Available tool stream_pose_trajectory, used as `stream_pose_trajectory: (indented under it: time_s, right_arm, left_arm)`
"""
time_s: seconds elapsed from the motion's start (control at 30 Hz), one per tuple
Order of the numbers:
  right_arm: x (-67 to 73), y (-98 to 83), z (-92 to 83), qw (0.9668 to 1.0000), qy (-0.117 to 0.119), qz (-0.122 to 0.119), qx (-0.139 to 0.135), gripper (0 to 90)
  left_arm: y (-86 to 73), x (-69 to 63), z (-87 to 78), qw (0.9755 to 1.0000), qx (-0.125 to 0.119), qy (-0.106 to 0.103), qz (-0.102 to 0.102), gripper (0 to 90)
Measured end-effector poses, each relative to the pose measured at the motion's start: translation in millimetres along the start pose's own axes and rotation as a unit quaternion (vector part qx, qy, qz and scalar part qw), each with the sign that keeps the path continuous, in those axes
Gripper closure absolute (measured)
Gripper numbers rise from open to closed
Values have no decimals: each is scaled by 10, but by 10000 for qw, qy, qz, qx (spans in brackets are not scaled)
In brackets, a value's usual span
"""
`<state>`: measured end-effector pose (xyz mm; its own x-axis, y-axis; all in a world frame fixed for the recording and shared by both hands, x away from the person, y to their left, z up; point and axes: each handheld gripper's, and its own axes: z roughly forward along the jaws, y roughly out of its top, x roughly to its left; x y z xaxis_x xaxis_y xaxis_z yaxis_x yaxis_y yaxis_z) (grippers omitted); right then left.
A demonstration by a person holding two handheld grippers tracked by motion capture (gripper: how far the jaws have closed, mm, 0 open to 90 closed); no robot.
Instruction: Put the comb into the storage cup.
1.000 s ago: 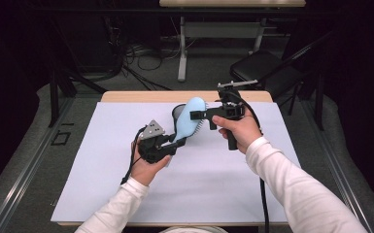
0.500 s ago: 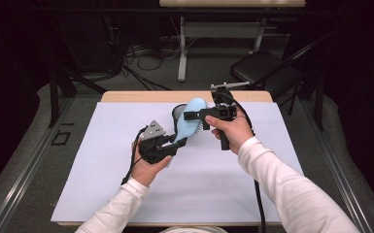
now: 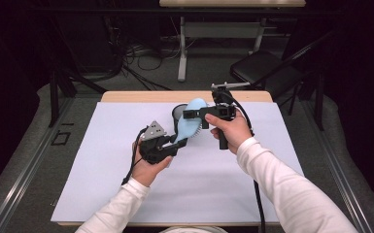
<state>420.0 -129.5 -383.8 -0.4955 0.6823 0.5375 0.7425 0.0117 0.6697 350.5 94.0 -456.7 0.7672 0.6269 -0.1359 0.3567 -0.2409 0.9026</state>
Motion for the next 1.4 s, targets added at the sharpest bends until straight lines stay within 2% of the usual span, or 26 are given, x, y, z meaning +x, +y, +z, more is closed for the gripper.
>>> stream_pose_trajectory:
  time_s: [0.13, 0.53, 0.67, 0.73, 1.0, 1.1, 1.4]
  right_arm:
    - [-22, -11, 5, 10000, 5, 48, -44, 247]
    - [-58, -17, 6, 9999, -87, 137, -46, 305]
    - [-61, -14, -2, 9997, -130, 178, -98, 309]
    - [-63, -13, -4, 9995, -152, 132, -226, 321]
    - [-71, -12, 7, 9996, -147, 143, -210, 337]
    - [-80, -9, 5, 9993, -31, 333, -139, 381]
    - [-83, -11, -1, 9986, 31, 502, -143, 417]
  left_arm:
    - [-1, -1, 2, 10000, 1, -1, -7, 697]
    - [-3, -1, 2, 10000, -2, -7, -10, 697]
    - [-5, -4, 9, 10000, -2, -10, -2, 697]
    - [-6, -7, 10, 10000, 3, -16, 4, 697]
    - [-8, -5, 13, 10000, 10, -15, -2, 696]
    - [-8, -5, 13, 10000, 8, -19, 0, 697]
    - [-8, -4, 11, 10000, 1, -20, 0, 697]
